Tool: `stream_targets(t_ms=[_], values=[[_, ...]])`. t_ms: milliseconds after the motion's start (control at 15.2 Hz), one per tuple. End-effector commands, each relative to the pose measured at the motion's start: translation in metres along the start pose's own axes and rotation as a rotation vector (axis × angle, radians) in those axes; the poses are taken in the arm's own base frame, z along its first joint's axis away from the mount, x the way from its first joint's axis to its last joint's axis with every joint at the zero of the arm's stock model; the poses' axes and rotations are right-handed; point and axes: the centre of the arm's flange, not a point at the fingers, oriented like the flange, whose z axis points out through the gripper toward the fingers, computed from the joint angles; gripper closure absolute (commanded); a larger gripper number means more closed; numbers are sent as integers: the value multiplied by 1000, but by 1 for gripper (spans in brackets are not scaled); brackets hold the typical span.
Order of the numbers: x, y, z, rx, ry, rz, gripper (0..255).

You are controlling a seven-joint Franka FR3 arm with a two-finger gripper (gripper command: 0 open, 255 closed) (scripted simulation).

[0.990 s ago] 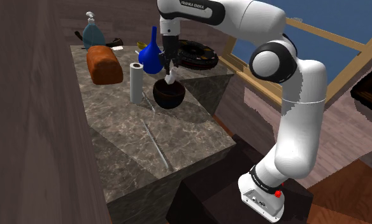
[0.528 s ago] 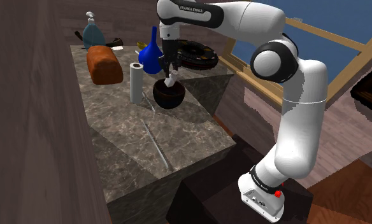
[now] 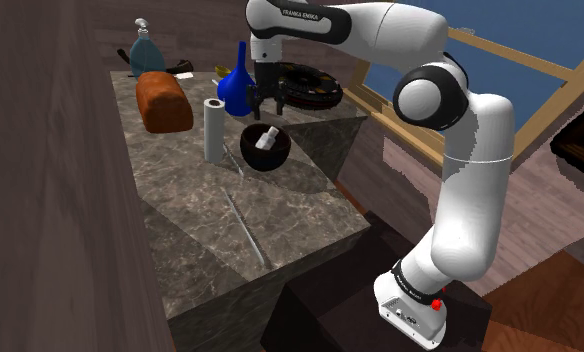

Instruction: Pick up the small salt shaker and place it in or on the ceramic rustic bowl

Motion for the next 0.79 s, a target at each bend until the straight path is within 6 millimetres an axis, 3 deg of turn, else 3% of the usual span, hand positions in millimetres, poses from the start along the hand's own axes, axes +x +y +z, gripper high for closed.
stream_targets(t_ms=[0, 264, 726], values=[[0, 0, 0, 0, 0, 0, 0], [0, 0, -50, 0, 0, 0, 0], [0, 0, -50, 0, 0, 0, 0]])
